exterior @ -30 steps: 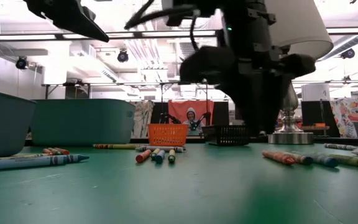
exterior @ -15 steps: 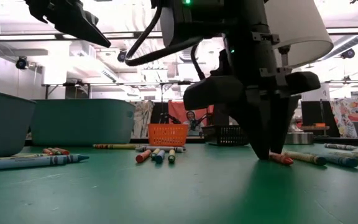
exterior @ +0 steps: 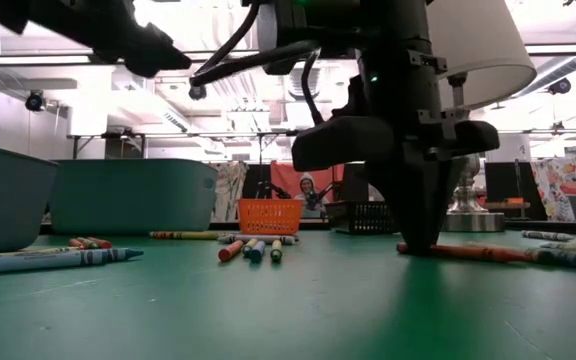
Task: Sort crayons
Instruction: Put the orange crayon into the green bin
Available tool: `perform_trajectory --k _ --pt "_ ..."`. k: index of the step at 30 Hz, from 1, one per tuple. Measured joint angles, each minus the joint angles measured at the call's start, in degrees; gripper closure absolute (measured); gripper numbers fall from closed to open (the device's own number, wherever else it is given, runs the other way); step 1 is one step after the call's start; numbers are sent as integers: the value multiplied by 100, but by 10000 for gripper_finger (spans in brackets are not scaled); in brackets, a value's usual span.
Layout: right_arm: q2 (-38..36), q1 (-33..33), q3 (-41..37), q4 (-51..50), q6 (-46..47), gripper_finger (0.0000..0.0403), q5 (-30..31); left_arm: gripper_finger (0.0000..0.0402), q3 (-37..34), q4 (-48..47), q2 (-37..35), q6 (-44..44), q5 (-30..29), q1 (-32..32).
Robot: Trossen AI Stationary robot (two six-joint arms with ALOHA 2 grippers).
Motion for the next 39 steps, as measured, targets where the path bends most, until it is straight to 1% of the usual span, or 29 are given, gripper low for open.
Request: perform_trajectory --k 1,4,8,11,13,15,17,20,23,26,29,31,33,35,38,39 --pt "-32 0 -2 1 -137 389 62 315 -131 267 0 -81 42 0" --pt "-227 -39 -17 -106 -546 390 596 315 -443 1069 9 -361 88 0" --pt "-769 -109 -16 -196 -1370 390 1164 315 -744 1886 13 -736 90 0" --pt "-1160 -126 -98 100 -2092 390 1942 315 -887 2330 34 -870 92 0" --pt "-1452 -172 -220 507 -2709 390 2305 315 -954 2560 47 -943 92 0" --pt "-1803 -215 -402 1182 -3405 390 2429 315 -958 2746 64 -1011 101 0" --pt "-2136 -238 -680 2109 -4108 390 2488 315 -958 2882 92 -1035 179 0" --pt "-2567 -291 -1322 3917 -5319 390 2264 315 -958 3110 211 -1074 353 -4" --pt "-2948 -394 -2102 5875 -6372 390 1645 311 -957 3338 360 -1122 502 -4" --pt "-3179 -522 -2830 7783 -6948 390 775 294 -958 3318 515 -1214 509 -4" --pt "-3210 -664 -3364 9207 -7232 390 157 269 -958 3402 730 -1345 507 -4" --pt "-3203 -791 -3588 9845 -7312 390 -159 251 -960 3622 920 -1386 502 -2" --pt "-3153 -910 -3693 10319 -7313 390 -346 237 -962 3930 1101 -1387 490 -2" --pt "-3111 -1006 -3751 10417 -7329 390 -399 226 -958 4338 1320 -1384 489 -2" --pt "-3037 -1098 -3748 10338 -7381 390 -435 218 -950 4770 1564 -1302 480 2" --pt "-3037 -1122 -3733 10312 -7384 390 -477 217 -929 4796 1623 -1286 390 8"
